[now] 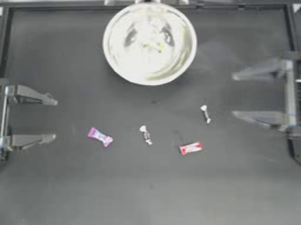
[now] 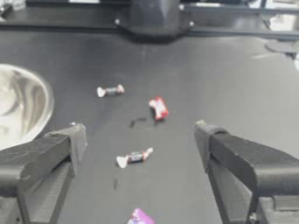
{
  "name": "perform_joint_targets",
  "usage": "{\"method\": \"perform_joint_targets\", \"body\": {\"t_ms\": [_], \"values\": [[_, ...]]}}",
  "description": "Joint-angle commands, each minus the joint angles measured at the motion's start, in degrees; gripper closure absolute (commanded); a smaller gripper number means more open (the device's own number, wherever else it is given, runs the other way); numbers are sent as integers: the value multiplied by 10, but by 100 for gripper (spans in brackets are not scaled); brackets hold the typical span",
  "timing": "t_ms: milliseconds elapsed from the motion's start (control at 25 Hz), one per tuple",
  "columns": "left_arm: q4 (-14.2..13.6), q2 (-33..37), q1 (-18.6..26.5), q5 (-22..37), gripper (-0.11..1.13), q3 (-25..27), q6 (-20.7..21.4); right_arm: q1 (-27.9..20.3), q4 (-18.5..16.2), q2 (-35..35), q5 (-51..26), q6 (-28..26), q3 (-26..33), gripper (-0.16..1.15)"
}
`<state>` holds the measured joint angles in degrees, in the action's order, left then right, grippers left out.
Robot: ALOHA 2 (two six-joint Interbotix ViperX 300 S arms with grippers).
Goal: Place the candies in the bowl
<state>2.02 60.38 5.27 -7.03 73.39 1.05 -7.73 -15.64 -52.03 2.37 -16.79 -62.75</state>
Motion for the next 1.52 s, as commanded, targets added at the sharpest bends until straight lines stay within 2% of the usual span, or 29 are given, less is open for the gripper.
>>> {"method": "perform_joint_targets", "body": {"t_ms": [40,200,400,760,920,1520], "values": [[1,-4,0,5,-1,-22,2,2,3,-15,-9,0,0,-4],[0,-4,0,16,-1,-28,3,4,5,-18,-82,0,11,-4],[0,-4,1,18,-1,-28,3,12,23,8,-200,2,62,-4],[0,-5,0,18,-1,-26,3,56,30,149,-352,6,167,-4],[0,-5,1,18,-1,-26,3,62,48,207,-381,16,202,-4],[0,-5,1,18,-1,-24,3,80,134,400,-440,124,292,-3]]}}
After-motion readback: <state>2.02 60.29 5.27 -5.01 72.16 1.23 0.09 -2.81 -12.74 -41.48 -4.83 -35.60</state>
